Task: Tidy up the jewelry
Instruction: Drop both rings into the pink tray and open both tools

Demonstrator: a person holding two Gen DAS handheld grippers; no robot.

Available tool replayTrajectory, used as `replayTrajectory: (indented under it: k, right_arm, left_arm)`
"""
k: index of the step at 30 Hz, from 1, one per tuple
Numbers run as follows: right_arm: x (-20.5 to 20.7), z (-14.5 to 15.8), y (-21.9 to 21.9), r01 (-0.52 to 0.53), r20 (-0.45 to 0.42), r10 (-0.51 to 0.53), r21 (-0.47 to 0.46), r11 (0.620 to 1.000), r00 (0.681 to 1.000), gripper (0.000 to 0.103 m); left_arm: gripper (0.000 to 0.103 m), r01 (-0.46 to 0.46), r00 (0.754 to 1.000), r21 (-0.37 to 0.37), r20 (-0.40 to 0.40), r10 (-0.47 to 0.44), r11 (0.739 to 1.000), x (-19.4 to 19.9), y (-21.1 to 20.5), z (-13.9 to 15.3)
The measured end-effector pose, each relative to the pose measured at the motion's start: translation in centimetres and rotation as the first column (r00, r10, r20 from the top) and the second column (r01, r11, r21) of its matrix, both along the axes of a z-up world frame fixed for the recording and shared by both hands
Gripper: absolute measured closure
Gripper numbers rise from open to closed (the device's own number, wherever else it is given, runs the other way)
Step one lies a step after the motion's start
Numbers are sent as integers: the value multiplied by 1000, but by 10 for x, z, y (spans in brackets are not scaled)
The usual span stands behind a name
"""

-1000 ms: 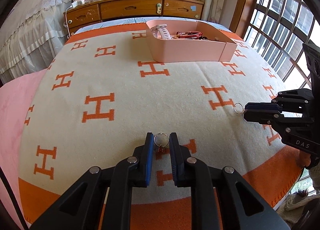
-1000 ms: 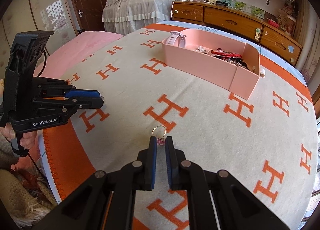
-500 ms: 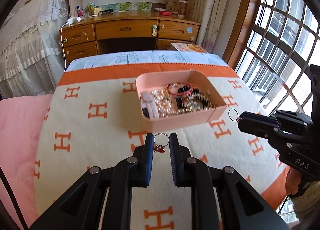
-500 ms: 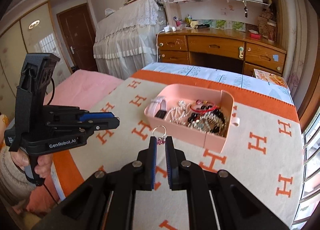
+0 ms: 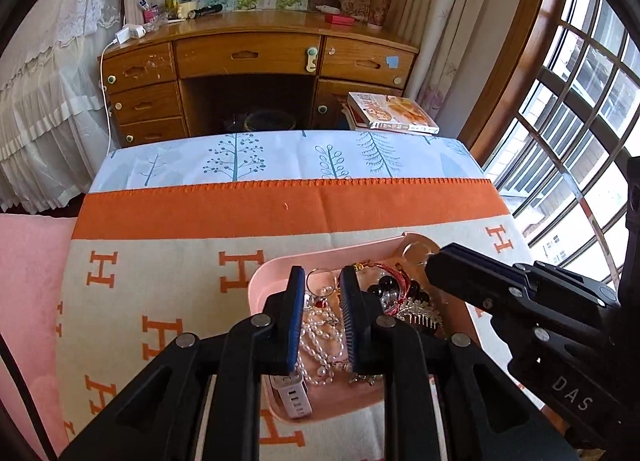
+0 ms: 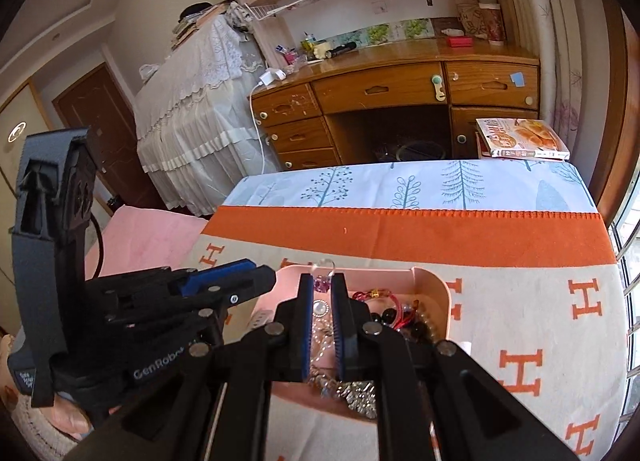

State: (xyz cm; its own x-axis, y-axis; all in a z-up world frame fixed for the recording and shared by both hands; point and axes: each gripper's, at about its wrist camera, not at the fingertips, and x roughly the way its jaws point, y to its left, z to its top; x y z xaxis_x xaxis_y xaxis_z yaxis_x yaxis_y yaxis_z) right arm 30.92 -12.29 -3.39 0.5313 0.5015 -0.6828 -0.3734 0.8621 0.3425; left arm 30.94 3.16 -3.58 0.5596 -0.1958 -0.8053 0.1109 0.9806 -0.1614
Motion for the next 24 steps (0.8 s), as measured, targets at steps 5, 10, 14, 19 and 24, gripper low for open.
replayTrajectory:
  k: [5, 10, 14, 19, 24]
  right_arm:
    - [16, -22, 3, 21, -69, -24, -41, 999, 997, 93]
    - [8, -29, -4, 32, -83, -35, -39, 999, 996, 93]
    - [-4, -27, -11, 54, -89, -57, -33, 998, 994, 93]
    - [-38, -20, -14, 70, -81, -74, -50, 996, 994, 93]
    - [-83, -12, -17, 93, -54, -98, -80, 992, 994, 93]
  left_arm:
    - [45, -15, 1000, 35, -2, 15, 999, 5, 3, -14]
    - [35, -12, 1000, 46, 13, 11, 999, -4, 9, -12]
    - [21, -22, 997, 75, 70, 16, 997, -24, 11, 0]
    - [9, -51, 990, 98, 139, 37, 994, -64, 11, 21]
    - [1, -112, 975, 96, 201, 91, 989, -109, 11, 37]
